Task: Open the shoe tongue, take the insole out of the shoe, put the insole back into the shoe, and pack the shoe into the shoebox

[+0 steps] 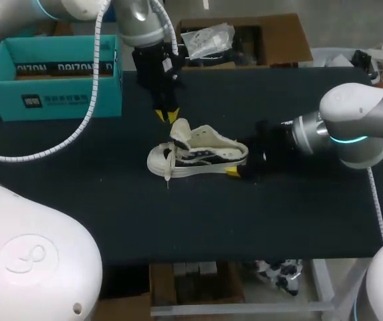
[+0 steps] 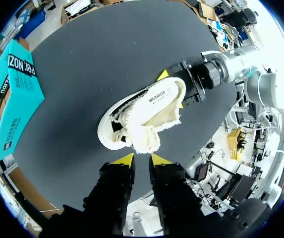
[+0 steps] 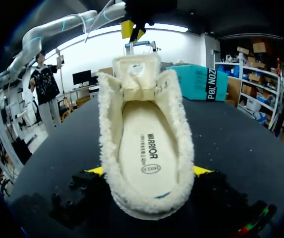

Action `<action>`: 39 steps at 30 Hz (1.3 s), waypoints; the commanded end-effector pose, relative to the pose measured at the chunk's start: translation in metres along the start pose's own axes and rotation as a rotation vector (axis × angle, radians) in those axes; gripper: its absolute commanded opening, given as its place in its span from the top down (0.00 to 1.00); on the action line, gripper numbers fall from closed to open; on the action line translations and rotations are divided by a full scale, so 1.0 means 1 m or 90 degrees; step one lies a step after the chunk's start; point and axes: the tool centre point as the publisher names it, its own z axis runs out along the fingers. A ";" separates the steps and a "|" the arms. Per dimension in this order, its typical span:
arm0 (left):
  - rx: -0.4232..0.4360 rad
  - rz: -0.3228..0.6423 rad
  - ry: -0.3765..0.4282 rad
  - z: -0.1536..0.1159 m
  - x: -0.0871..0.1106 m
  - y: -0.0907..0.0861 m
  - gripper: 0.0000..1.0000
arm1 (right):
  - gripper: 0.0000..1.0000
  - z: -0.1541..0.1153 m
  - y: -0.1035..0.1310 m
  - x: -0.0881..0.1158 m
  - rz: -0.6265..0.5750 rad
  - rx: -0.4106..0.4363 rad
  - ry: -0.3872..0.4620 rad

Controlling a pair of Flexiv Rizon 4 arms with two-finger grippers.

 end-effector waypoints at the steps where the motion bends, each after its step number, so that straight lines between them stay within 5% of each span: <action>1: -0.151 0.358 0.009 -0.013 0.010 -0.001 1.00 | 1.00 0.003 -0.005 -0.004 -0.001 -0.004 0.000; 4: -0.236 0.616 0.068 -0.013 0.008 -0.008 1.00 | 1.00 0.003 -0.005 -0.004 -0.001 -0.004 0.000; 6: -0.264 0.664 0.071 -0.010 0.010 -0.020 1.00 | 1.00 0.003 -0.005 -0.004 -0.001 -0.004 0.000; 19: -0.264 0.664 0.071 -0.010 0.010 -0.020 1.00 | 1.00 0.003 -0.005 -0.004 -0.001 -0.004 0.000; 36: -0.028 0.712 0.067 0.075 0.014 -0.042 1.00 | 1.00 0.003 -0.005 -0.004 -0.001 -0.004 0.000; 39: -0.026 0.698 0.095 0.086 0.011 -0.045 1.00 | 1.00 0.003 -0.005 -0.004 -0.001 -0.004 0.000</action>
